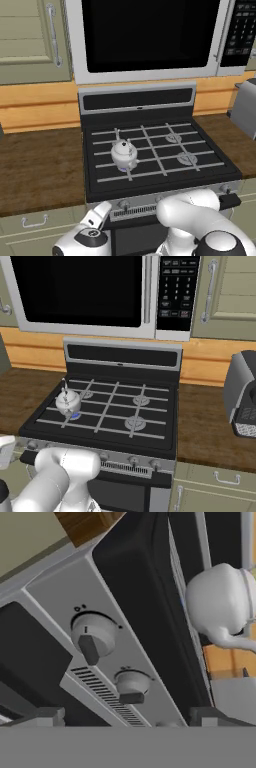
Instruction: Turn off the front left burner of the stove.
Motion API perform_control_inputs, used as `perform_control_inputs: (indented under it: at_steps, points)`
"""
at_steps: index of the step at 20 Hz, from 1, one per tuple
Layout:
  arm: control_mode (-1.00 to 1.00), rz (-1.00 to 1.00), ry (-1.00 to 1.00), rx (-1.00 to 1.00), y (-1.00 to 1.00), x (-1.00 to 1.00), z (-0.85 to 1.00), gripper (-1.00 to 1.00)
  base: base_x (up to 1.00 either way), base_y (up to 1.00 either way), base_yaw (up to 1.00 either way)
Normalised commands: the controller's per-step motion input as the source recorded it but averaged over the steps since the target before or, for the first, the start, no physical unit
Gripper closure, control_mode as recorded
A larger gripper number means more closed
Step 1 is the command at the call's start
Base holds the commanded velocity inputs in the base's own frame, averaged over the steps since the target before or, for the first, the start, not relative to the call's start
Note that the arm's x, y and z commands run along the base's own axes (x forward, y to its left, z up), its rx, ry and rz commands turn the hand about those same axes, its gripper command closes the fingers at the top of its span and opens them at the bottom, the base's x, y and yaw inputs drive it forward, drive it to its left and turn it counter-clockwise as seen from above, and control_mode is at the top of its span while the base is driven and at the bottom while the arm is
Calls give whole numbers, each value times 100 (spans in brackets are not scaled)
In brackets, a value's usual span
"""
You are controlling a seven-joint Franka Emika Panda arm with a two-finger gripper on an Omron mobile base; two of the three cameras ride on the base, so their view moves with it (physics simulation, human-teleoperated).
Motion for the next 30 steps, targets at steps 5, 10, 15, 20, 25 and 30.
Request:
perform_control_inputs:
  at_steps: [5,10,15,20,25,30]
  points:
    - [-100,2,-2,0,-9,23,-19,-100,0,0,0]
    - [-100,2,-3,0,0,22,-24,-100,0,0,0]
    - [-100,0,-2,0,0,32,-22,-100,0,0,0]
    - [-100,0,-3,0,4,21,-29,-100,0,0,0]
    - [-100,0,-1,-1,32,15,-16,-100,0,0,0]
    - [-100,0,0,-4,31,6,-22,-100,0,0,0]
